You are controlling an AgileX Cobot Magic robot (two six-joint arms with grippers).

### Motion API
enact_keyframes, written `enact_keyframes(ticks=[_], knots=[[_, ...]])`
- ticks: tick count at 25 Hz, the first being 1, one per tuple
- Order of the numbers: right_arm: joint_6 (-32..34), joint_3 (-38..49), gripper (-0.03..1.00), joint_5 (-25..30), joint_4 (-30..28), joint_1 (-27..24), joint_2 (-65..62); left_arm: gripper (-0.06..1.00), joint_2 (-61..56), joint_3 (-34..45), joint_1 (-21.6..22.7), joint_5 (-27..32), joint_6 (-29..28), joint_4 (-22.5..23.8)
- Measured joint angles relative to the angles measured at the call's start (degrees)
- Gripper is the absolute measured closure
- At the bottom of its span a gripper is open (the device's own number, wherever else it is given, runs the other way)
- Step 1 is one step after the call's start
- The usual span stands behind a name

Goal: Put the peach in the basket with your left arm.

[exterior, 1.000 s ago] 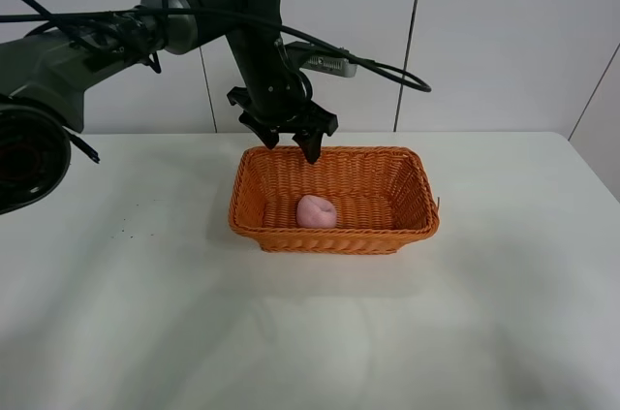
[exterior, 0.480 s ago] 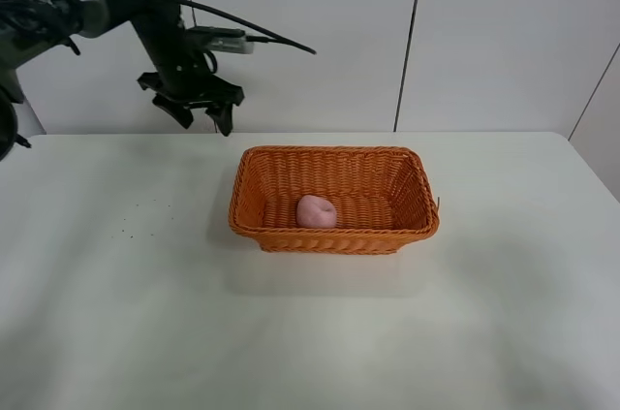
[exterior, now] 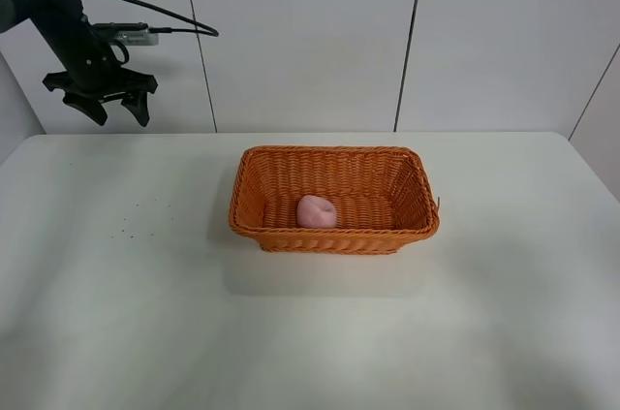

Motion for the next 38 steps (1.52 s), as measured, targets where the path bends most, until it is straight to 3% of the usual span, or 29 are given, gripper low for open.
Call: enact_keyframes(ticks=[8, 26, 30, 38], knots=[[0.0, 0.0, 0.27, 0.0, 0.0, 0.0, 0.0, 0.15, -10.7, 10.3, -0.1, 0.0, -0.4, -1.1], [0.0, 0.0, 0.27, 0.0, 0.0, 0.0, 0.0, 0.15, -66.0, 70.3, -0.1, -0.1, -0.6, -0.1], [0.0, 0.0, 0.27, 0.0, 0.0, 0.0, 0.0, 0.15, -77.8, 83.0, -0.1, -3.1, -0.9, 0.0], [0.0, 0.0, 0.27, 0.0, 0.0, 0.0, 0.0, 0.16, -100.3, 96.0, -0.1, -6.0, -1.0, 0.5]])
